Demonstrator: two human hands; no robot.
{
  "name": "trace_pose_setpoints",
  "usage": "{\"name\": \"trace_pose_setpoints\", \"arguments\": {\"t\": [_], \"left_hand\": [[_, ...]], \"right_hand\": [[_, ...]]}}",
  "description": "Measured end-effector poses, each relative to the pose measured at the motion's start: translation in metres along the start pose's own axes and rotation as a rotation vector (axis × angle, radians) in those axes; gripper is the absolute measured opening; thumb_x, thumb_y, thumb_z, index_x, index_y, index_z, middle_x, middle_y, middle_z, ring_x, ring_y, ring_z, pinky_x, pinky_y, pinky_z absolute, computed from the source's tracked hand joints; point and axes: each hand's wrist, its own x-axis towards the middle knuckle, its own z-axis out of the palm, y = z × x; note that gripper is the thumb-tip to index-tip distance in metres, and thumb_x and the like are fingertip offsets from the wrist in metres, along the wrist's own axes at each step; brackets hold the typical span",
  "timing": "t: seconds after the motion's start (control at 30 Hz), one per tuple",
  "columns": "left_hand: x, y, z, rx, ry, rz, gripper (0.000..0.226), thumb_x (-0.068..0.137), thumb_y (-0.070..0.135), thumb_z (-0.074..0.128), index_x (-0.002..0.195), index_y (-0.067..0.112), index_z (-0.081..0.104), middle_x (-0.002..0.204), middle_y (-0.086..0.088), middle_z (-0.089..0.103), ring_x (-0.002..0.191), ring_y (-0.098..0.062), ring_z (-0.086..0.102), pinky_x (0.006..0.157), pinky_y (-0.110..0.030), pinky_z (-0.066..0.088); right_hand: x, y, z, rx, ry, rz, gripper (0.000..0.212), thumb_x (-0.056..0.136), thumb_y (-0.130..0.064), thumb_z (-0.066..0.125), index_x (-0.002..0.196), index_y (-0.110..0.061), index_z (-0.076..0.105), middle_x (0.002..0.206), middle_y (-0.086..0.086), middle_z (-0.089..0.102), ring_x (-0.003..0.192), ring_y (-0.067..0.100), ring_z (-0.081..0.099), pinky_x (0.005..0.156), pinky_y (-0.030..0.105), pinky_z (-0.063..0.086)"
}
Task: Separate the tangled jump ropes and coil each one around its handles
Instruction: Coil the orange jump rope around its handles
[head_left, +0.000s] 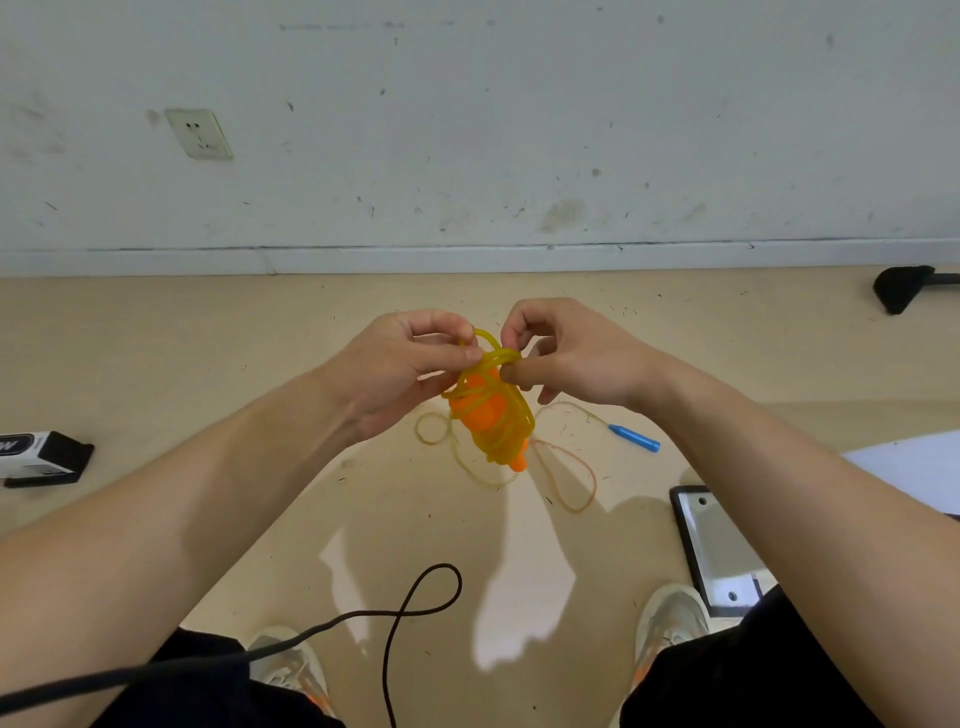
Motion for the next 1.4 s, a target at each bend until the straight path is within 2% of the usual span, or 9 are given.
{"name": "trace_pose_setpoints", "arguments": {"t": [0.13,0.33,0.5,0.7,0.9,1.07,1.17,1.3,1.4], "left_hand": [[-0.001,-0.003,0.005,0.178,0.116,0.091,0.024,0.080,-0.003,0.076,0.075,0.019,0.069,0.084,-0.010,0.069,0.077,-0.018,0.063,0.074,-0.032,0.051],[0.000,-0.007,0.014,0.281,0.293,0.160,0.015,0.083,0.005,0.078,0.085,0.016,0.067,0.087,-0.007,0.070,0.073,-0.013,0.067,0.059,-0.030,0.058],[0.005,-0.014,0.017,0.334,0.356,0.168,0.022,0.086,0.013,0.076,0.104,0.023,0.068,0.094,-0.005,0.069,0.080,-0.017,0.068,0.061,-0.026,0.056],[0.009,-0.018,0.021,0.227,0.385,0.116,0.010,0.091,0.009,0.070,0.095,0.017,0.072,0.091,-0.009,0.072,0.085,-0.025,0.072,0.073,-0.036,0.062],[0.011,-0.019,0.024,0.185,0.497,0.076,0.003,0.092,0.013,0.069,0.094,0.015,0.070,0.095,-0.014,0.072,0.085,-0.032,0.073,0.074,-0.043,0.063],[0.007,-0.018,0.029,0.121,0.515,0.017,0.004,0.089,0.011,0.071,0.088,0.014,0.071,0.087,-0.005,0.071,0.074,-0.023,0.070,0.067,-0.033,0.062],[0.004,-0.025,0.036,0.135,0.509,-0.013,0.003,0.087,0.010,0.072,0.087,0.013,0.073,0.088,-0.005,0.073,0.075,-0.021,0.070,0.066,-0.030,0.061],[0.002,-0.023,0.037,0.098,0.522,-0.031,0.002,0.087,0.010,0.072,0.088,0.011,0.073,0.088,-0.005,0.074,0.071,-0.021,0.071,0.069,-0.032,0.063],[0.002,-0.020,0.035,0.070,0.517,-0.053,0.002,0.087,0.010,0.071,0.087,0.012,0.072,0.081,-0.004,0.072,0.065,-0.020,0.069,0.072,-0.036,0.063]], "right_hand": [[0.001,0.002,0.005,-0.061,-0.067,0.058,0.023,0.084,-0.010,0.067,0.103,-0.018,0.059,0.102,0.002,0.063,0.075,0.012,0.065,0.067,0.036,0.060],[0.002,0.005,0.022,-0.200,0.074,0.022,0.038,0.084,-0.054,0.069,0.093,-0.018,0.061,0.094,0.007,0.068,0.083,0.023,0.064,0.077,0.046,0.055],[0.004,0.006,0.027,-0.191,0.119,0.035,0.031,0.092,-0.046,0.065,0.093,-0.015,0.064,0.093,0.005,0.070,0.082,0.020,0.065,0.077,0.043,0.054],[0.006,0.007,0.029,-0.095,0.181,0.125,0.017,0.088,-0.032,0.069,0.099,-0.019,0.067,0.098,-0.001,0.068,0.087,0.016,0.063,0.077,0.033,0.052],[0.002,0.008,0.043,-0.228,0.347,-0.008,0.024,0.089,-0.040,0.067,0.089,-0.017,0.069,0.085,-0.003,0.065,0.081,0.011,0.059,0.071,0.031,0.050],[0.002,0.009,0.054,-0.399,0.368,0.016,0.021,0.086,-0.038,0.061,0.078,-0.019,0.063,0.084,0.000,0.057,0.077,0.017,0.057,0.061,0.029,0.045],[0.002,0.009,0.062,-0.304,0.339,0.122,0.019,0.079,-0.032,0.056,0.078,-0.014,0.062,0.083,0.004,0.064,0.070,0.021,0.065,0.060,0.037,0.057],[0.000,0.011,0.067,-0.325,0.327,0.096,0.021,0.087,-0.033,0.051,0.095,-0.016,0.061,0.093,0.003,0.061,0.082,0.022,0.062,0.073,0.043,0.056],[-0.003,0.013,0.070,-0.405,0.311,0.047,0.029,0.097,-0.040,0.046,0.112,-0.019,0.059,0.102,-0.001,0.060,0.091,0.020,0.058,0.078,0.038,0.052]]}}
